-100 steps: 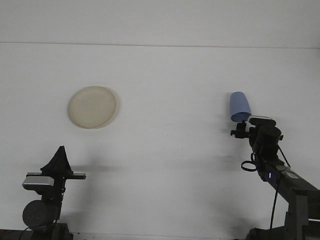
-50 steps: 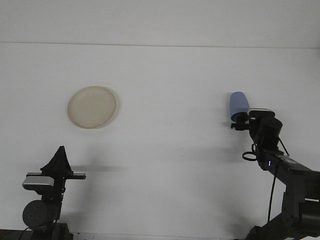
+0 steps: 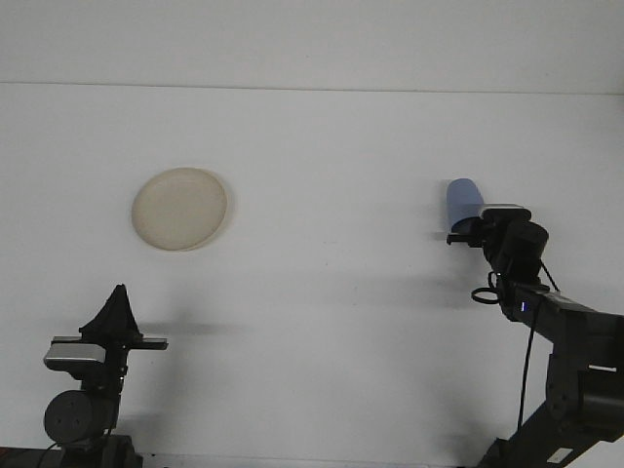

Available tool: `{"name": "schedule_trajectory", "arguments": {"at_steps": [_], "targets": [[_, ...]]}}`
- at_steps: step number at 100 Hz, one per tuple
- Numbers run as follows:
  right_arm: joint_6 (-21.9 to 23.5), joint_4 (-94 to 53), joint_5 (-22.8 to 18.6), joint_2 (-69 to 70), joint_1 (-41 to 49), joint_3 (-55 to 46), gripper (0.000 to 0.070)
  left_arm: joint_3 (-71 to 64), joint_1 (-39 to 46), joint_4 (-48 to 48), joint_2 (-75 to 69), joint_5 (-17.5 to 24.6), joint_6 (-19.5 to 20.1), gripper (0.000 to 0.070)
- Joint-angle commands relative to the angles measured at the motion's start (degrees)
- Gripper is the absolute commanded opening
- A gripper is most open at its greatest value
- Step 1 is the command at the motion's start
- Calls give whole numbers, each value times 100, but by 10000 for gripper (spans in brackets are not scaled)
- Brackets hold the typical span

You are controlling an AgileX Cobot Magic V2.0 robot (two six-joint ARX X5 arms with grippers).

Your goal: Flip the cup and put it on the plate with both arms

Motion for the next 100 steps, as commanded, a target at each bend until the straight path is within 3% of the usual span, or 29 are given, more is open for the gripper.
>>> {"name": "schedule_trajectory", "arguments": {"at_steps": [1, 30, 53, 65, 81, 100], "targets": [[-39, 52, -15, 118, -2, 103, 0, -109, 11, 92, -11, 4, -13, 12], [7, -920, 57, -942, 225, 103, 0, -109, 11, 92, -11, 2, -13, 12], [459, -2887, 905, -2804, 883, 120, 0, -109, 11, 92, -11, 2, -13, 12], [588, -4039, 1156, -3775, 1425, 247, 0, -109, 11, 92, -11, 4, -13, 12], [1088, -6107, 1368, -4457, 2330, 1023, 0, -109, 11, 92, -11, 2, -13, 12], [1969, -8544, 1410, -4092, 3364, 2529, 0, -109, 11, 90, -11, 2, -13, 12]]}}
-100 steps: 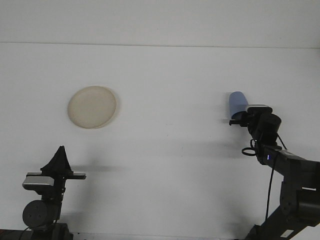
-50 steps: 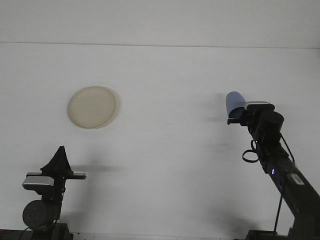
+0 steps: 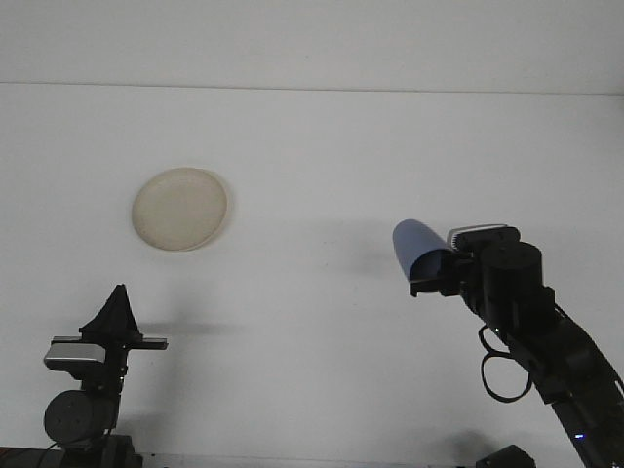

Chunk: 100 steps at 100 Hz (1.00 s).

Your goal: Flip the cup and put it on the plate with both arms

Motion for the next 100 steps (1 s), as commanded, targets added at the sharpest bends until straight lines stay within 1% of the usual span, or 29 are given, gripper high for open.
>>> {"name": "schedule_trajectory", "arguments": {"at_steps": [1, 17, 34, 40, 47, 63, 76, 100], "targets": [[584, -774, 33, 291, 319, 531, 0, -109, 11, 90, -11, 2, -13, 12], [776, -1655, -2, 1019, 920, 1412, 0, -109, 11, 92, -11, 2, -13, 12], [769, -2846, -90, 2199, 1370, 2288, 0, -109, 11, 92, -11, 2, -13, 12], [682, -3342, -87, 2702, 1541, 2616, 0, -109, 11, 92, -11, 4, -13, 12], [614, -3381, -114, 3121, 1722, 2820, 0, -109, 11, 92, -11, 2, -13, 12], [503, -3381, -391, 3814, 2041, 3069, 0, -109, 11, 92, -11, 4, -13, 12], [452, -3381, -492, 4214, 2203, 3086, 0, -109, 11, 92, -11, 2, -13, 12], [337, -3381, -649, 4684, 2245, 3086, 0, -109, 11, 92, -11, 2, -13, 12]]}}
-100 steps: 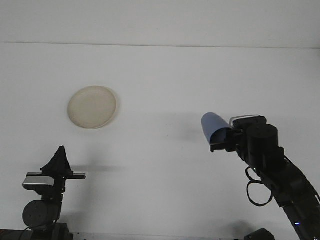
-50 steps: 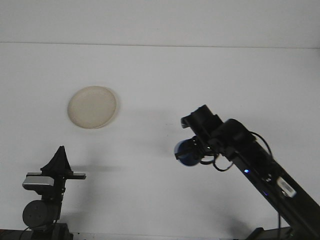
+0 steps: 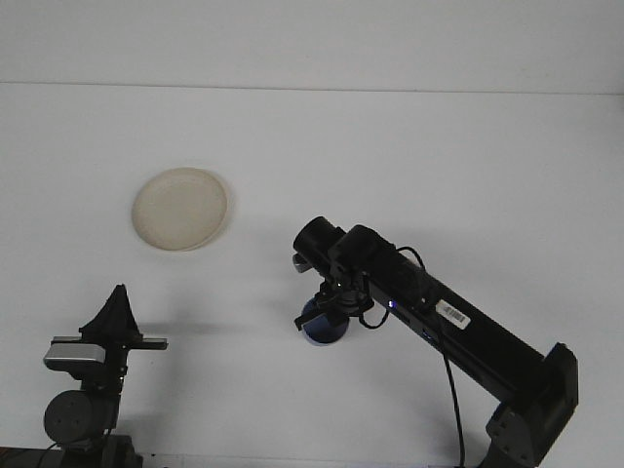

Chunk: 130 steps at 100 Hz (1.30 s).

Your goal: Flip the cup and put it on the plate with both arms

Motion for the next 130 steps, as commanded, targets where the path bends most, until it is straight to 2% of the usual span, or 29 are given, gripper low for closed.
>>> {"name": "schedule_trajectory", "arguments": {"at_steps": [1, 92, 99, 110, 112, 116, 120, 130], "targets": [[-116, -162, -13, 181, 50, 140, 0, -109, 9, 92, -11, 4, -13, 12], [-442, -157, -168, 730, 57, 127, 6, -109, 9, 92, -11, 2, -13, 12], [-439, -157, -170, 730, 57, 129, 68, -109, 9, 92, -11, 2, -13, 12], [-435, -157, -173, 730, 55, 138, 316, -109, 9, 92, -11, 2, -13, 12], [-435, -157, -175, 728, 55, 142, 380, -109, 9, 92, -11, 2, -13, 12], [-435, -157, -175, 721, 48, 146, 451, -109, 9, 92, -11, 2, -13, 12], [-435, -157, -173, 719, 39, 162, 479, -109, 9, 92, -11, 2, -13, 12], [-437, -157, -173, 697, 37, 223, 482, -109, 9, 92, -11, 2, -13, 12]]}}
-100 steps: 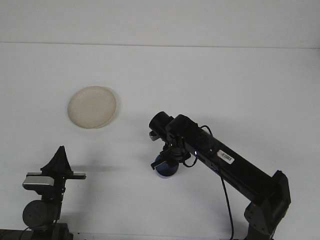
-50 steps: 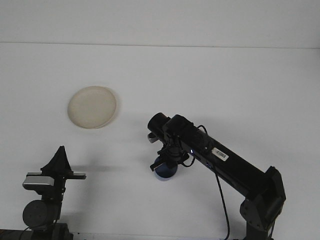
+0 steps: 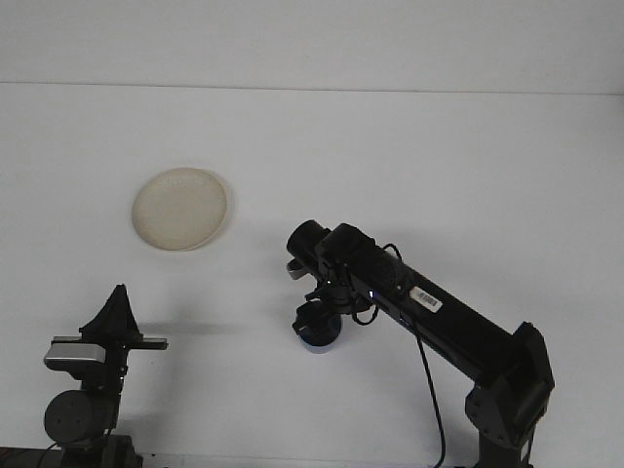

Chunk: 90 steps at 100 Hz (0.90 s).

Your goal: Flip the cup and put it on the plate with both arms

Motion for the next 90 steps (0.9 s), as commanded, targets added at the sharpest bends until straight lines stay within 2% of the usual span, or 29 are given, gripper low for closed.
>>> {"name": "schedule_trajectory", "arguments": {"at_steps": [1, 26, 44, 90], "targets": [[-52, -155, -7, 133, 46, 214, 482, -109, 9, 92, -11, 2, -13, 12], [-144, -157, -74, -260, -9, 267, 482, -109, 9, 92, -11, 4, -13, 12], [-374, -160, -184, -787, -289, 267, 481, -109, 9, 92, -11, 2, -13, 12], [-1449, -157, -195, -2050, -2715, 219, 480, -109, 9, 92, -11, 2, -13, 12]]}}
